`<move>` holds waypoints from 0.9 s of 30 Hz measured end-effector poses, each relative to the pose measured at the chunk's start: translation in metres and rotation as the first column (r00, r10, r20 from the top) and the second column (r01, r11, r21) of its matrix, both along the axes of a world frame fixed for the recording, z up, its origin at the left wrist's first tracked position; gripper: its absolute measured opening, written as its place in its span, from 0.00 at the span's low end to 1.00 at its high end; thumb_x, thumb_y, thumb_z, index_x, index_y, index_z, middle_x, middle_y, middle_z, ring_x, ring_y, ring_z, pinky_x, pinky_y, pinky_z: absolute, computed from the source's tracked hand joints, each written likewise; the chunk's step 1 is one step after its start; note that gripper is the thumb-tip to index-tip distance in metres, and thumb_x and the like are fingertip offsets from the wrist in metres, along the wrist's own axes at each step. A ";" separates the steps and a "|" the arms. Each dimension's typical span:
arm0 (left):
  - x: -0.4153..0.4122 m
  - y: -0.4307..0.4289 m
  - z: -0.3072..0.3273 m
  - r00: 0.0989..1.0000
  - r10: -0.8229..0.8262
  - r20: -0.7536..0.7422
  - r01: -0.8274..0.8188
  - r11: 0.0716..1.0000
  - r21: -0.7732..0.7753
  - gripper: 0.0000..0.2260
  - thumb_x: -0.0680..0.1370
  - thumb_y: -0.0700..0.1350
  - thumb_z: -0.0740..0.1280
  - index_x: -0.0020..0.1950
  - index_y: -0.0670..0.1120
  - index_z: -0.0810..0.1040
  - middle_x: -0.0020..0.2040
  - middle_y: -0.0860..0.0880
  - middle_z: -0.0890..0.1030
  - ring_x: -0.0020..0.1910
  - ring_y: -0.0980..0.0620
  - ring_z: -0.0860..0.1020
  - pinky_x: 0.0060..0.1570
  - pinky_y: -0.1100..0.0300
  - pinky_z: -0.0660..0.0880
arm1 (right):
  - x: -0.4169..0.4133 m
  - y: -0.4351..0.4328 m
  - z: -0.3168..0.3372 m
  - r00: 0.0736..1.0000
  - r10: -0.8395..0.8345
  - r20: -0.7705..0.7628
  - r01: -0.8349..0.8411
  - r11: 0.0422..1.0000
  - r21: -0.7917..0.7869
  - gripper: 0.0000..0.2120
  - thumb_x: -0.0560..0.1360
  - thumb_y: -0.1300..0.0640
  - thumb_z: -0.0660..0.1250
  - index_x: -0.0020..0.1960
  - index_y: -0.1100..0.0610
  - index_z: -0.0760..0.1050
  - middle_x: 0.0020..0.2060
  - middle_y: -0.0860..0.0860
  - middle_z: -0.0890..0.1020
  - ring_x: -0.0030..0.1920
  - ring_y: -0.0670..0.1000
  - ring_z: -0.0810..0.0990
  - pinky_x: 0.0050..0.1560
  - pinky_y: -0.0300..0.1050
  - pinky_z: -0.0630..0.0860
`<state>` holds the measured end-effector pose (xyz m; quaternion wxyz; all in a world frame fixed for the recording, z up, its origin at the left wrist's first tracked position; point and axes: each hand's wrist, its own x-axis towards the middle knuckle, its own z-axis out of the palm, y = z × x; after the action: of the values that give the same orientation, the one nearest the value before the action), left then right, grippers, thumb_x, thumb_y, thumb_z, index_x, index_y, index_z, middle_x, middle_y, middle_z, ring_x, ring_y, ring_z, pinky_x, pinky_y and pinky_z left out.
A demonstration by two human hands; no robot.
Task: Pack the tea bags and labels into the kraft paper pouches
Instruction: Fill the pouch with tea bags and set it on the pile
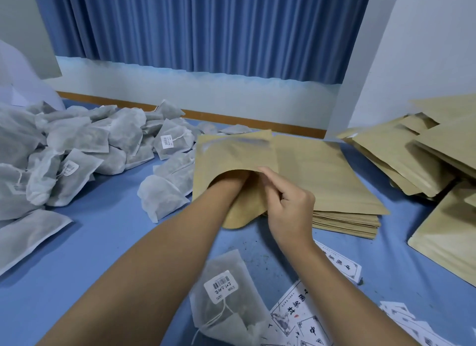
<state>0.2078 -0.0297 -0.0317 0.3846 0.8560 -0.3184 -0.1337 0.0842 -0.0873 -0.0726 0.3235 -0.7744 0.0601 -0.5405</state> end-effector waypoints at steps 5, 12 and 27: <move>-0.026 -0.013 0.010 0.984 0.087 -0.158 -0.109 0.985 -0.137 0.14 0.83 0.40 0.59 0.65 0.40 0.78 0.63 0.41 0.80 0.62 0.44 0.78 0.64 0.53 0.75 | -0.002 -0.006 0.005 0.997 -0.068 -0.033 0.071 0.990 0.120 0.15 0.77 0.68 0.67 0.59 0.54 0.84 0.53 0.41 0.84 0.51 0.30 0.79 0.54 0.31 0.75; -0.095 0.031 -0.008 0.905 -0.077 0.419 0.344 0.712 -0.612 0.10 0.74 0.35 0.62 0.42 0.45 0.81 0.39 0.50 0.80 0.39 0.52 0.79 0.42 0.57 0.75 | -0.013 -0.039 0.045 0.962 -0.270 -0.051 0.274 0.928 0.254 0.11 0.79 0.62 0.65 0.38 0.54 0.78 0.28 0.43 0.75 0.32 0.44 0.68 0.37 0.40 0.65; -0.124 0.047 -0.009 0.391 -0.614 -0.686 -0.450 0.522 -0.724 0.29 0.75 0.61 0.70 0.70 0.45 0.75 0.63 0.42 0.82 0.62 0.43 0.80 0.61 0.44 0.77 | -0.095 -0.032 0.035 0.786 0.328 -0.524 -0.312 0.942 0.122 0.31 0.73 0.81 0.60 0.57 0.49 0.85 0.61 0.39 0.82 0.73 0.39 0.67 0.77 0.45 0.63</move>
<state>0.0842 0.0171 -0.0406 0.8427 0.3016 -0.1216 -0.4291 -0.0106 -0.1195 -0.0374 0.3914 -0.8885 0.0239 -0.2384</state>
